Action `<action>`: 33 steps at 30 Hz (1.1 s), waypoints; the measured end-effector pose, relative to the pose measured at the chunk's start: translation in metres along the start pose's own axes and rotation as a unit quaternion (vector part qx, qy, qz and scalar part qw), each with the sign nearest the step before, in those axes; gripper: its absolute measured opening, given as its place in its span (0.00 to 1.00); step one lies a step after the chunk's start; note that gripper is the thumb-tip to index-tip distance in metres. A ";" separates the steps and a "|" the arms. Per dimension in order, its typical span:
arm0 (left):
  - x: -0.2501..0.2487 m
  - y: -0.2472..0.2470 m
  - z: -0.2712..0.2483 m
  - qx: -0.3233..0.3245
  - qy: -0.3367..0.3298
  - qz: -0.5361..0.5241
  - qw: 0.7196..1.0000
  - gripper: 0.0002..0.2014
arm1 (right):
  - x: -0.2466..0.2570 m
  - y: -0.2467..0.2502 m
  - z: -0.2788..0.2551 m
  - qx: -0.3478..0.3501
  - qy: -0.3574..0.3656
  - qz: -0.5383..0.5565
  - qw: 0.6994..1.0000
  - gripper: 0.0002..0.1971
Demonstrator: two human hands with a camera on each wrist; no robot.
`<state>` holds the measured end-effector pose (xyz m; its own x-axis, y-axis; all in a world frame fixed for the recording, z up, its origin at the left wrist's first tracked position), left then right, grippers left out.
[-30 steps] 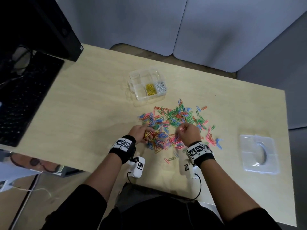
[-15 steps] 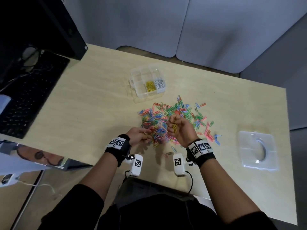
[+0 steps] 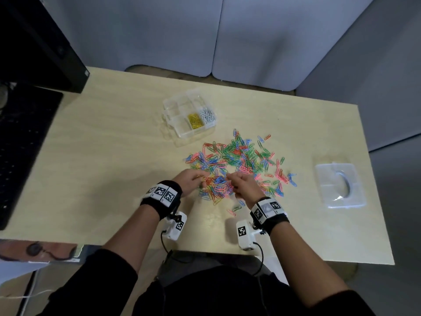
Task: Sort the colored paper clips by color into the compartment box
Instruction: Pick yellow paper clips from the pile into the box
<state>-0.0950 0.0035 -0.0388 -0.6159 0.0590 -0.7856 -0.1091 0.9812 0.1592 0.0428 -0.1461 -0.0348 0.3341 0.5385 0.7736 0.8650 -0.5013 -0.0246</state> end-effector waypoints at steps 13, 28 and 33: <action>-0.005 0.013 0.008 0.010 -0.025 0.102 0.994 0.28 | 0.013 -0.020 0.008 -0.008 0.083 -0.154 0.985 0.09; -0.016 0.023 0.039 0.047 0.037 0.111 0.992 0.35 | 0.036 -0.009 0.035 -0.009 0.147 -0.195 0.970 0.06; -0.003 0.032 0.035 0.031 0.049 0.052 0.997 0.27 | 0.036 0.002 0.040 -0.012 0.155 -0.187 0.970 0.07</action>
<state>-0.0691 0.0410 -0.0519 -0.6951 0.1457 -0.7040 0.0064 0.9804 0.1967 0.0712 -0.1009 -0.0325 -0.1333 0.4588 0.8785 0.8941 -0.3267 0.3062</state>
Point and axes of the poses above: each hand's wrist, its own z-axis towards the middle knuckle, its own y-axis out of the back of the hand, x = y × z, the point moved 3 cm from there along z, towards the middle knuckle, and after that the axes turned 10 degrees about x, right-handed, at the moved point
